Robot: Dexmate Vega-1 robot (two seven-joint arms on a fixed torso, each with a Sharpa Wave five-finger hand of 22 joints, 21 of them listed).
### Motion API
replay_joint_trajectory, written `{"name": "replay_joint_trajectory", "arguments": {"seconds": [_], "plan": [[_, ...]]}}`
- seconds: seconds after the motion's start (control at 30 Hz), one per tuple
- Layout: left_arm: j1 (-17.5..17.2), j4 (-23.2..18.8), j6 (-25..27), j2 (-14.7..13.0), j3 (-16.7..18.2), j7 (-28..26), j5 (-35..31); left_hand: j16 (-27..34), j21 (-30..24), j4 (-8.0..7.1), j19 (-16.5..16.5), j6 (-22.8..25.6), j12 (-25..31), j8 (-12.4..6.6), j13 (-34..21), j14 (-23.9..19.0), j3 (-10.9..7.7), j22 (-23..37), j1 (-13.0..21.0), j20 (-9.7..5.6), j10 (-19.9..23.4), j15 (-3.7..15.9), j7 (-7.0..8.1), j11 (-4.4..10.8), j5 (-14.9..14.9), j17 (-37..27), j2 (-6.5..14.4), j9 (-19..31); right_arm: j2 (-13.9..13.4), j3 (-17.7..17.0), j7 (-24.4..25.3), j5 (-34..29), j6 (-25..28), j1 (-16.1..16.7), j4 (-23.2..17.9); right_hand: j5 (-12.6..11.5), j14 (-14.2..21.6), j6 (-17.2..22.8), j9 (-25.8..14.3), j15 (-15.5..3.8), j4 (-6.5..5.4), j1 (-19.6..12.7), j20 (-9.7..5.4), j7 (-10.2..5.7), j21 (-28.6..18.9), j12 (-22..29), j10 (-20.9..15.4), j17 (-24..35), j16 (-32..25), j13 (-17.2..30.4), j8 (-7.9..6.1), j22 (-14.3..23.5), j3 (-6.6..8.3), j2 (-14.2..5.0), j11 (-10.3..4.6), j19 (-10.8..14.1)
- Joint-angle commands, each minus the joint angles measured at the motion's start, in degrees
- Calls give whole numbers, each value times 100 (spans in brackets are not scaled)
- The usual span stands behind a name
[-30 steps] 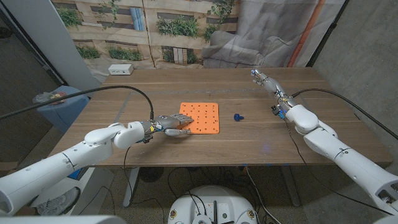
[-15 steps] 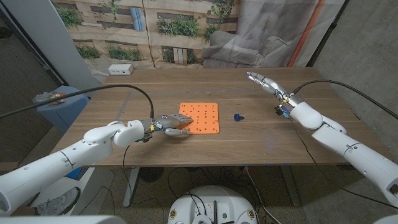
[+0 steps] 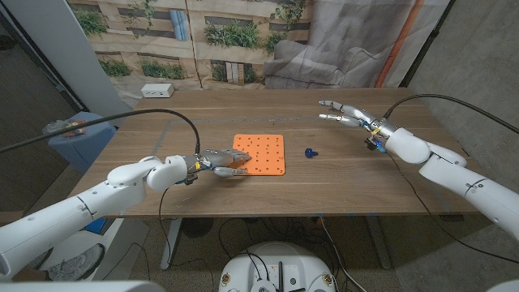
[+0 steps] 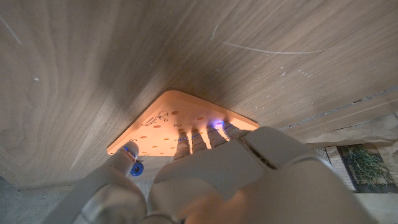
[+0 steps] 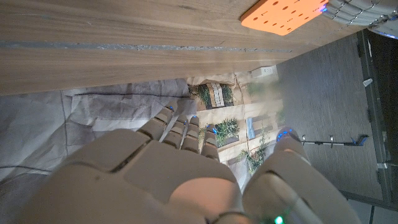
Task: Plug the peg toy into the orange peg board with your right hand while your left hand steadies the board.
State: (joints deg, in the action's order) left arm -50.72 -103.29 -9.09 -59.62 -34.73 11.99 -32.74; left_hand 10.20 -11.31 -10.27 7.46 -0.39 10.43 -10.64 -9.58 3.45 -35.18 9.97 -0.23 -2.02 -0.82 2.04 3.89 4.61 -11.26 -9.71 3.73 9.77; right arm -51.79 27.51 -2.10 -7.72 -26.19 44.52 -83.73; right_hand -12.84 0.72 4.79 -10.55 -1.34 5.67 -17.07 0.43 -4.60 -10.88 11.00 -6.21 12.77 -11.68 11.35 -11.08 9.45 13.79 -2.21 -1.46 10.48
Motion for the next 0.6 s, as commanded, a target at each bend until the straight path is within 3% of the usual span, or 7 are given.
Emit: {"name": "replay_joint_trajectory", "arguments": {"seconds": [0.03, 0.1, 0.3, 0.4, 0.6], "plan": [[48, 47, -74, 21, 15, 67, 94, 41, -51, 20, -21, 30, 45, -36, -22, -23, -3, 12, 16, -947, 48, 491, 21, 7, -34, -11, 594, 9, -447, -27, -333, -284, 481, 96, -542, 60, -38, -31, -17, 20, 123, -201, 47, 29, 0, -7, 63, 12, -6, 22, -15, 34, 62, 13, 9, -26], [84, 91, -87, 48, -3, 90, 98, 39, -57, 19, -42, 31, 42, -35, -22, -29, -8, 11, 19, -932, 48, 485, 12, 0, -36, -11, 606, 9, -489, -42, -405, -236, 564, 136, -659, 77, -29, 38, -25, 29, 230, -358, 64, 6, 0, 17, 39, 10, -21, 29, -61, 36, 136, -19, 44, -32], [133, 139, -123, 69, -26, 91, 71, 37, -58, 19, -59, 58, 40, -40, -22, -45, -26, 11, 29, -926, 63, 477, 6, 1, -40, -10, 637, 11, -711, -76, -718, -305, 1115, 194, -1172, 66, -66, 62, -37, 132, 391, -621, 129, 61, 16, -4, 152, 8, -23, 39, -92, 37, 244, -15, 72, -92], [138, 151, -111, 81, -31, 85, 66, 38, -59, 19, -70, 70, 42, -41, -22, -59, -32, 10, 32, -924, 77, 485, 11, -2, -41, -10, 644, 11, -851, -109, -1046, -257, 1692, 213, -1597, 53, -110, -3, -44, 198, 436, -728, 181, 100, 24, -2, 193, 8, -16, 46, -76, 38, 280, 13, 70, -134], [151, 131, -64, 105, -52, 153, 88, 33, -58, 22, -84, 89, 38, -42, -22, -67, -44, 10, 38, -912, 86, 478, 10, -2, -43, -9, 650, 12, -942, -132, -1221, -156, 2093, 249, -1897, 14, -155, -7, -52, 321, 461, -846, 282, 145, 44, 27, 174, 11, -14, 55, -85, 39, 323, 50, 129, -232]]}}
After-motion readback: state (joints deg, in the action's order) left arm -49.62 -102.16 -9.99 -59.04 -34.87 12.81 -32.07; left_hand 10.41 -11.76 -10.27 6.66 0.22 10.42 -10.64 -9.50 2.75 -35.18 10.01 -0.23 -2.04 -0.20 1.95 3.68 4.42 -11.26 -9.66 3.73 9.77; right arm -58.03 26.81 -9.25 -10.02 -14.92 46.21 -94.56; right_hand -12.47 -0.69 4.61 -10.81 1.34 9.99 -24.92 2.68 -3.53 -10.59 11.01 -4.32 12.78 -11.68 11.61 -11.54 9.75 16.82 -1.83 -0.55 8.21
